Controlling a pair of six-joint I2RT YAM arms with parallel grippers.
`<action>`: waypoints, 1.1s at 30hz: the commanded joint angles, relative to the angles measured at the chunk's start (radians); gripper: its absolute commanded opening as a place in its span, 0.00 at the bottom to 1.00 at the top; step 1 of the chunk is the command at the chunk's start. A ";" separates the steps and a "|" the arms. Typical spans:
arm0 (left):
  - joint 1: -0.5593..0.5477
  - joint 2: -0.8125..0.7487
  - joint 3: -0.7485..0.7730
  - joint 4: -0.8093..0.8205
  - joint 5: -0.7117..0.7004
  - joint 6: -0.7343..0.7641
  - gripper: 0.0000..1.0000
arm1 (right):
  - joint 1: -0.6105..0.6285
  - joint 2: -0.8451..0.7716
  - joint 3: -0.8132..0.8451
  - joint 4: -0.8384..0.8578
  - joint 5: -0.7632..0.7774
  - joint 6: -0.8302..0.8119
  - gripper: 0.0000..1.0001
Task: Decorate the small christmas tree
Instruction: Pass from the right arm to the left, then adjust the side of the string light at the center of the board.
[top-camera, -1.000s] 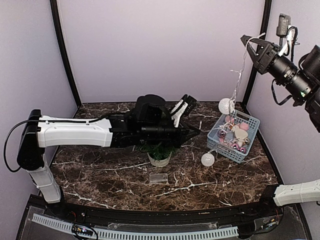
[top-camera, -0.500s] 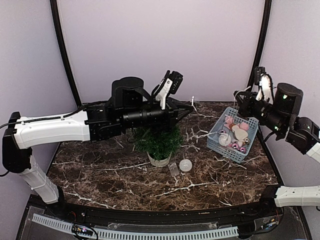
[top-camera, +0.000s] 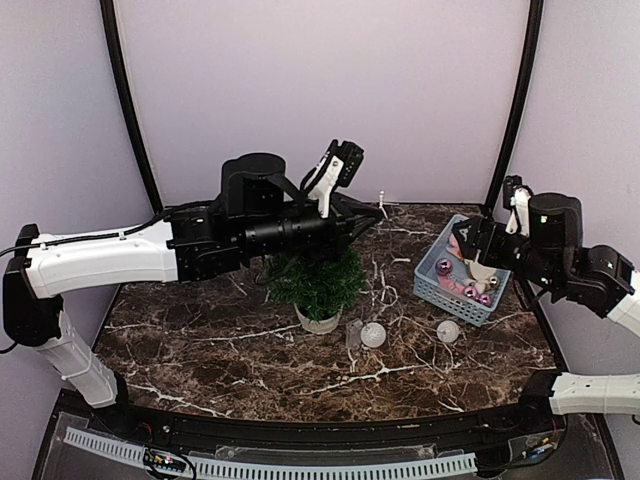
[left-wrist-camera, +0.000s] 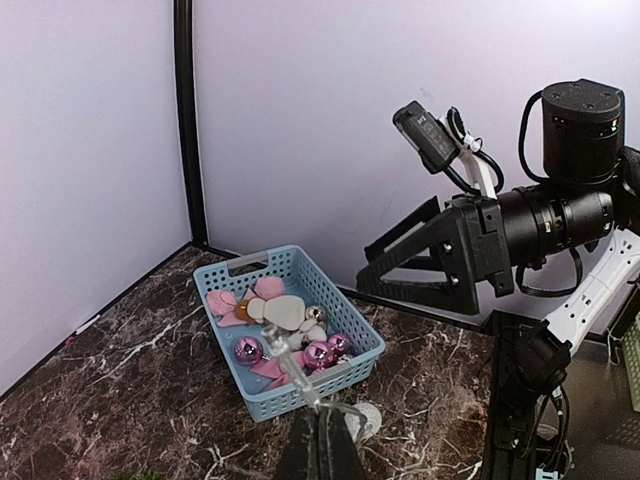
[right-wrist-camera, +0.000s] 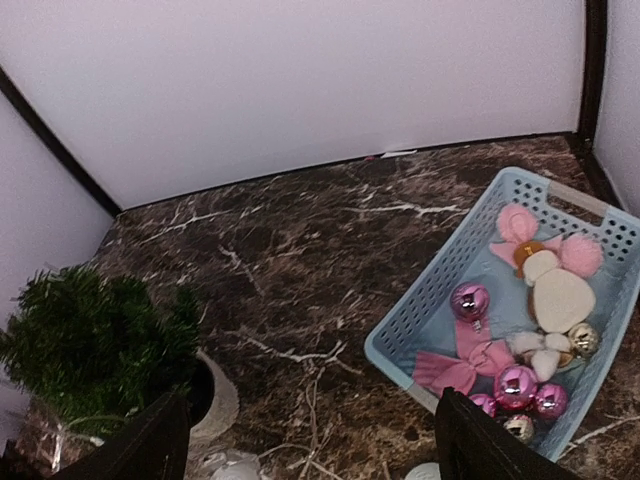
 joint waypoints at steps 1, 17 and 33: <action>-0.003 -0.057 0.006 0.002 0.002 0.013 0.00 | -0.004 -0.035 -0.060 0.101 -0.375 -0.081 0.85; -0.003 -0.154 0.040 -0.059 0.018 -0.016 0.00 | 0.188 0.024 -0.390 0.598 -0.676 -0.161 0.82; -0.003 -0.227 0.075 -0.104 0.061 -0.036 0.00 | 0.190 0.098 -0.503 0.894 -0.566 -0.179 0.81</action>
